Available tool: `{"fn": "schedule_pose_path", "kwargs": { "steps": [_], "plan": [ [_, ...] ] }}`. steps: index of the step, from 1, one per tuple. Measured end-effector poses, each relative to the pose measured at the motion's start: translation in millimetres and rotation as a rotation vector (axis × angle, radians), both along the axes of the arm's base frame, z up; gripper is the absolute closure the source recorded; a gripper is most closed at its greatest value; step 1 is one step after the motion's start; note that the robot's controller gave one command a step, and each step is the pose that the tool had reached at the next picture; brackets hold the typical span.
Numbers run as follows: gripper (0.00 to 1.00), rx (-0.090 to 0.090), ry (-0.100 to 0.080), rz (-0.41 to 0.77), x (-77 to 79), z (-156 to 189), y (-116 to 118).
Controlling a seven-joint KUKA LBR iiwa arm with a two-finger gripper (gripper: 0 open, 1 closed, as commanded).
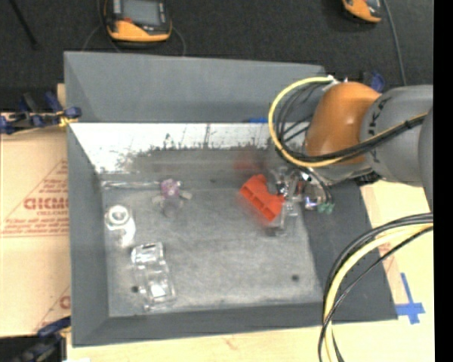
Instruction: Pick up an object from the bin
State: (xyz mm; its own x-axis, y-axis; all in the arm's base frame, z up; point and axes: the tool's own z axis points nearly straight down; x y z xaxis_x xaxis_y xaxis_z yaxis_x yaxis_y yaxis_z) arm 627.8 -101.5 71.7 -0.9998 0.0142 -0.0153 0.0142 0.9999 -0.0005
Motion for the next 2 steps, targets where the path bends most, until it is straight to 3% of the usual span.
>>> {"fn": "schedule_pose_path", "kwargs": {
  "steps": [1,2],
  "plan": [
    [0.0,-0.001,0.002,-0.072,2.5,2,18],
    [0.0,-0.002,0.0,-0.06,-6.8,3,40]
  ]
}}
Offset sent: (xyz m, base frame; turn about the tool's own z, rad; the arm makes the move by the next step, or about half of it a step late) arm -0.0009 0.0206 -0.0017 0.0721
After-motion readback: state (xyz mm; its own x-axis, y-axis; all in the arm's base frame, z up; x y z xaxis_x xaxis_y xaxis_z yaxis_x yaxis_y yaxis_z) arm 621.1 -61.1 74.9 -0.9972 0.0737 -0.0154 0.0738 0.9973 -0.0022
